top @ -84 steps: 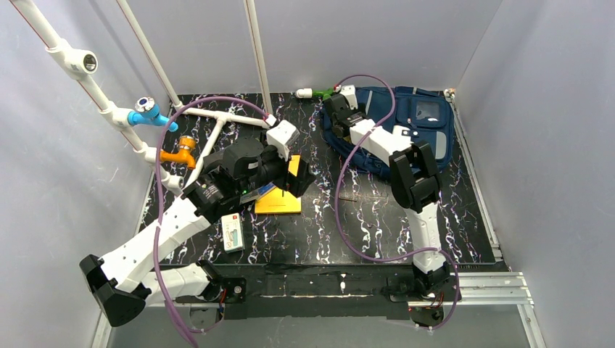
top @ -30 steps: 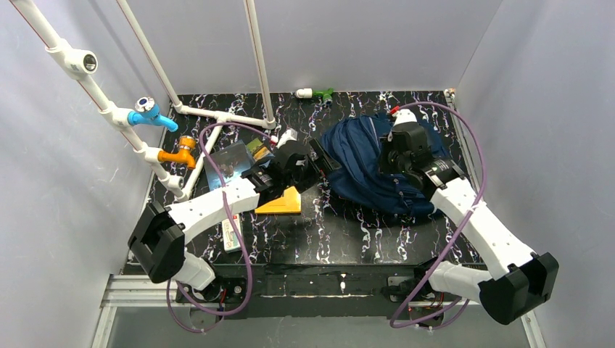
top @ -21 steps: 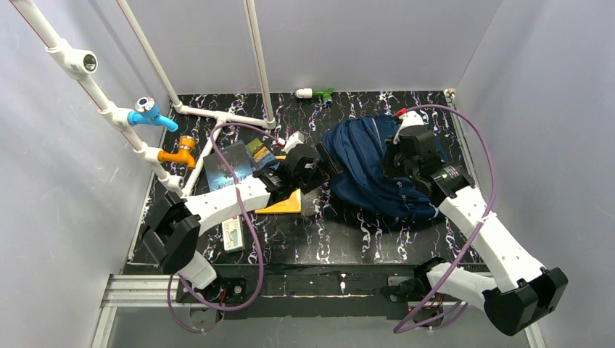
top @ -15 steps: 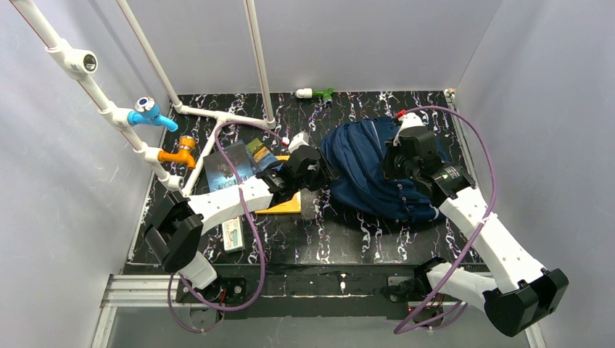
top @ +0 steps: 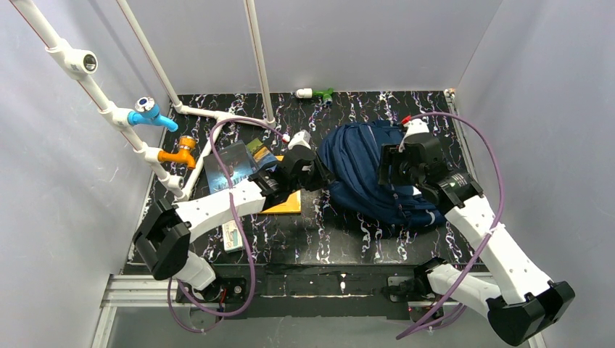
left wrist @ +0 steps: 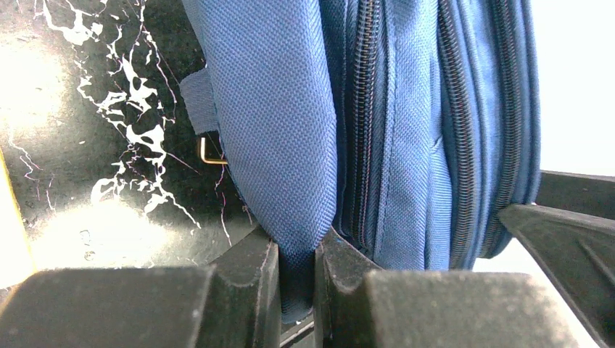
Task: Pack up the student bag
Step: Unzip the student bag at the center of the board.
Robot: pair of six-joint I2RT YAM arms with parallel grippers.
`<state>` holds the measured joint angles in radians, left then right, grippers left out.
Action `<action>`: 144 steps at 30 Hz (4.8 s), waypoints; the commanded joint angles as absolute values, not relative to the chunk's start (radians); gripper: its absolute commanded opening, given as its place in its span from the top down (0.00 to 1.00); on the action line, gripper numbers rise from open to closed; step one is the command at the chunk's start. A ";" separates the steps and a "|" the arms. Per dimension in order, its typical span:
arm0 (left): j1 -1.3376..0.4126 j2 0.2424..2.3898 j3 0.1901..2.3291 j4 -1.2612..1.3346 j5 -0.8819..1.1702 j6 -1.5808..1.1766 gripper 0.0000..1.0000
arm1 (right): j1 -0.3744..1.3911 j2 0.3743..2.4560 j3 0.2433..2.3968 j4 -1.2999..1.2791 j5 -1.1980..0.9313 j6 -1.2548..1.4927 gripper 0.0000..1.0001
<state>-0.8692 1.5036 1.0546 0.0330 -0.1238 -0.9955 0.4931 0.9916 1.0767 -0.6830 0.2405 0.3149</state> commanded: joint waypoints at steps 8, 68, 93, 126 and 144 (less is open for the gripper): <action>-0.873 1.390 1.049 0.047 -0.130 -0.967 1.00 | 0.489 0.775 1.026 -0.882 0.228 0.366 0.22; -0.872 1.433 1.087 0.045 -0.030 -1.004 1.00 | 0.491 0.668 0.672 -0.555 -0.161 0.639 0.97; -0.873 1.458 1.095 0.061 0.000 -0.964 1.00 | 0.649 1.035 0.951 -0.228 -0.133 1.183 0.99; -0.915 1.420 1.063 0.055 0.000 -0.816 1.00 | 0.511 1.481 1.339 -0.053 0.105 1.559 0.95; -0.916 1.435 1.060 0.042 0.083 -0.784 1.00 | 0.374 1.843 1.622 0.027 -0.179 1.469 0.94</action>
